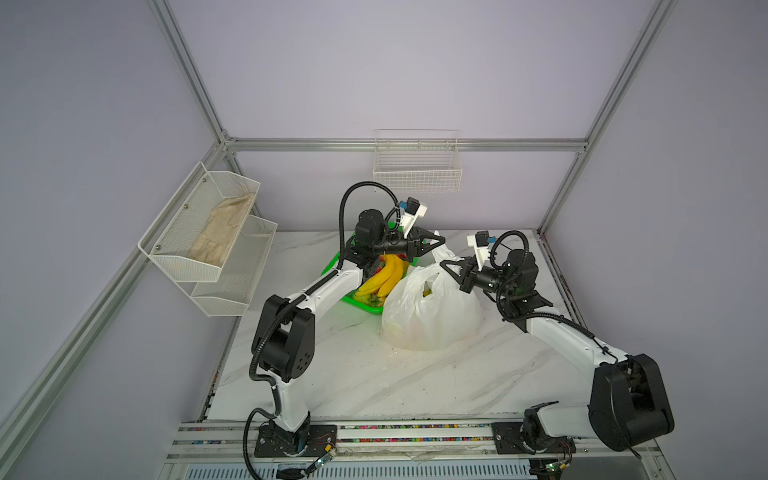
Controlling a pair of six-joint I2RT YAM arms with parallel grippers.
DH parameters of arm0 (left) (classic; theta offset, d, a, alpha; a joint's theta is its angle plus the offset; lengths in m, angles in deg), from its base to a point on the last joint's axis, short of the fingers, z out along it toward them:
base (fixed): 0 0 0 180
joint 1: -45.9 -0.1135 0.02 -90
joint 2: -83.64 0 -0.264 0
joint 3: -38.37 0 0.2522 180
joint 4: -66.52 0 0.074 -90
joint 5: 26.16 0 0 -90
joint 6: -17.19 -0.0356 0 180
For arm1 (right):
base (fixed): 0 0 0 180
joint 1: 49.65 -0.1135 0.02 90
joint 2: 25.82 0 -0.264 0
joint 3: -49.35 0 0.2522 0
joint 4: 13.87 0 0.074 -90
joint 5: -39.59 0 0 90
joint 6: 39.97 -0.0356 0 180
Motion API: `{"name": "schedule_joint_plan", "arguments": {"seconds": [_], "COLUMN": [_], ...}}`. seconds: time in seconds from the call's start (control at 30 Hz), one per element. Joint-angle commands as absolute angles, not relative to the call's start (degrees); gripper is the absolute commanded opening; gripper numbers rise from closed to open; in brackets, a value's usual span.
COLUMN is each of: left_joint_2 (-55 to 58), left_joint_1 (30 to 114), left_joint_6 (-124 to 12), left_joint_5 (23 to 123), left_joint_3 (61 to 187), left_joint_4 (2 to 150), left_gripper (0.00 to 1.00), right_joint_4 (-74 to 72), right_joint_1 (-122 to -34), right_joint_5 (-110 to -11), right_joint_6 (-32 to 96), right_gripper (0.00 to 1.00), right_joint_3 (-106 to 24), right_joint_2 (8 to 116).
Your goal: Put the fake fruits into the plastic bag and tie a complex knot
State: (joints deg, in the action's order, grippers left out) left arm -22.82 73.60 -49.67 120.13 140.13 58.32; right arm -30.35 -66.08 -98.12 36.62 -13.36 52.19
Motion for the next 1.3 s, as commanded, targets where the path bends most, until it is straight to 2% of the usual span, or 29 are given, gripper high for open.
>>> {"name": "schedule_joint_plan", "arguments": {"seconds": [0.0, 0.3, 0.6, 1.27], "left_joint_2": [-17.70, -13.41, -12.51, -12.60], "left_joint_1": [73.30, 73.41, 73.41, 74.18], "left_joint_6": [-52.19, -60.24, -70.01, -72.16], "left_joint_5": [118.98, 115.23, 111.42, 109.57], "left_joint_3": [136.03, 126.26, 123.54, 124.08], "left_joint_4": [54.70, 53.75, 59.75, 60.75], "left_gripper": [0.02, 0.05, 0.05, 0.05], "right_joint_4": [-32.63, -32.82, -27.90, -24.86], "right_joint_1": [-66.28, -66.34, -66.30, -66.13], "right_joint_5": [-95.26, -92.94, -94.54, -95.81], "right_joint_6": [31.13, 23.08, 27.58, 27.87], "right_gripper": [0.02, 0.03, 0.11, 0.25], "right_joint_3": [-15.52, -16.52, -19.06, -20.76], "right_joint_2": [52.57, 55.52, 56.77, 58.44]}}
